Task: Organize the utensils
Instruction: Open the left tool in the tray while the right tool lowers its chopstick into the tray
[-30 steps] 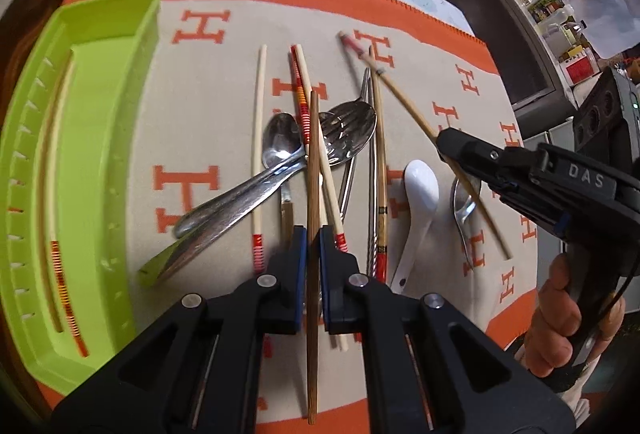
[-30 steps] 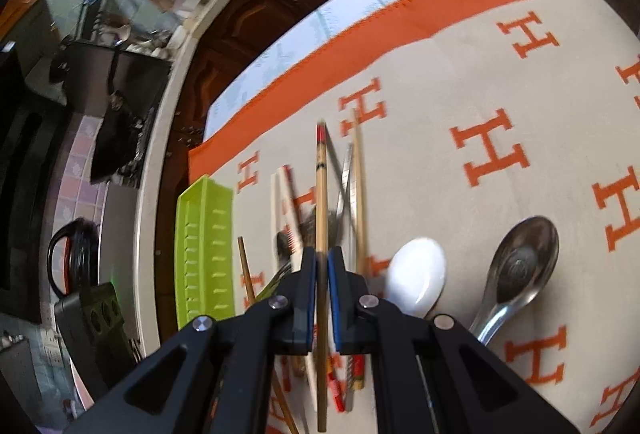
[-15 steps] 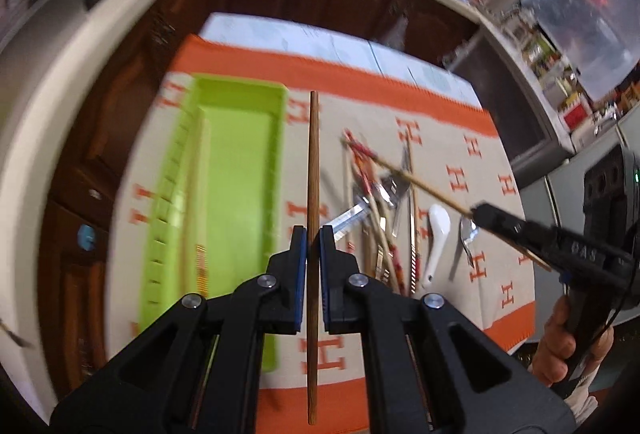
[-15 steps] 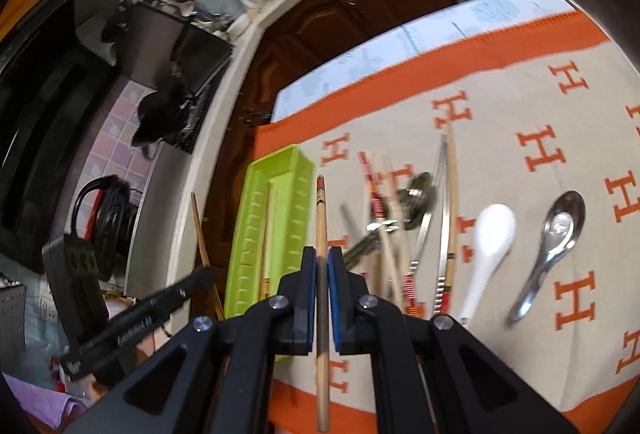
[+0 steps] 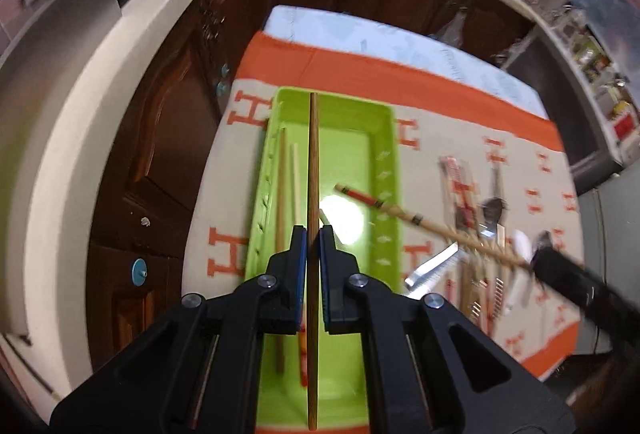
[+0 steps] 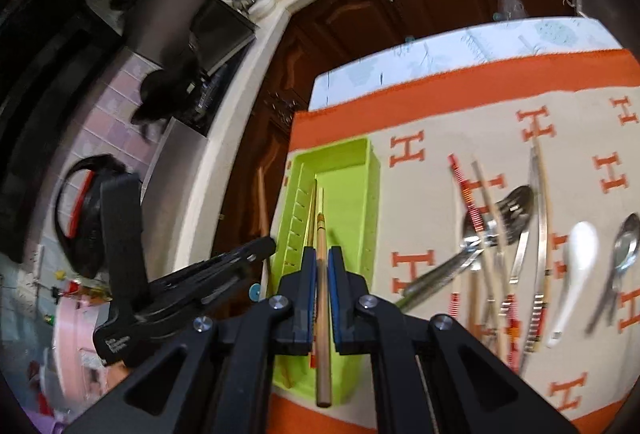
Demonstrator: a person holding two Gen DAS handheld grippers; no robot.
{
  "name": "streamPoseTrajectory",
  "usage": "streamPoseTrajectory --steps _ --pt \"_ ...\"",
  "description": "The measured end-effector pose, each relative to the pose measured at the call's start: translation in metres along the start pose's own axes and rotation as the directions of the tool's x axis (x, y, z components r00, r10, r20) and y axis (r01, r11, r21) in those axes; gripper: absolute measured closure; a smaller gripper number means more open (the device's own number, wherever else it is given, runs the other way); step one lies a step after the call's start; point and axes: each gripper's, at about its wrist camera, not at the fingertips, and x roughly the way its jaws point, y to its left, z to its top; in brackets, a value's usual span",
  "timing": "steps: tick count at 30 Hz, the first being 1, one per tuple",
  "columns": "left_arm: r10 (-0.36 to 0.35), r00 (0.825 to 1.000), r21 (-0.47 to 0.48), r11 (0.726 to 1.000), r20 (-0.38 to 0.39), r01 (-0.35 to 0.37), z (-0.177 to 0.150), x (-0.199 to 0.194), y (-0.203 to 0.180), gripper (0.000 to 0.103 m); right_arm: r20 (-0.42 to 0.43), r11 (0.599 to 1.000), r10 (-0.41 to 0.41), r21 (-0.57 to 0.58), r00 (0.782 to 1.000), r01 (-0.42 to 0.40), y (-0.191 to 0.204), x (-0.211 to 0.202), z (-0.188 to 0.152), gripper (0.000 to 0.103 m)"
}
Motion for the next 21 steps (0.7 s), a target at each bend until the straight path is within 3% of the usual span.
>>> streamPoseTrajectory --steps 3,6,7,9,11,21 --pt "-0.016 1.000 -0.038 0.999 -0.017 0.016 0.004 0.021 0.006 0.099 -0.168 0.997 0.054 0.055 0.984 -0.046 0.000 0.041 -0.010 0.094" --pt "-0.030 0.999 -0.048 0.998 -0.019 0.029 0.002 0.024 0.011 0.094 -0.228 0.995 0.076 0.080 0.971 -0.059 -0.004 0.052 -0.018 0.094" --pt "-0.022 1.000 -0.043 0.999 -0.016 0.021 0.000 0.025 0.011 0.091 -0.233 0.995 0.072 0.077 0.970 -0.056 -0.006 0.052 -0.019 0.094" --pt "0.003 1.000 -0.029 1.000 -0.006 -0.003 -0.004 0.022 0.012 0.075 -0.227 0.996 0.070 0.067 0.971 -0.056 -0.006 0.047 -0.019 0.094" --pt "0.020 1.000 -0.025 0.999 0.001 -0.020 -0.008 0.022 0.010 0.068 -0.215 0.998 0.055 0.051 0.975 -0.046 -0.008 0.040 -0.019 0.094" --pt "0.093 0.995 0.027 0.995 0.023 -0.093 -0.044 0.002 0.005 0.067 -0.196 0.999 -0.038 0.014 0.980 0.042 -0.026 0.027 -0.025 0.094"
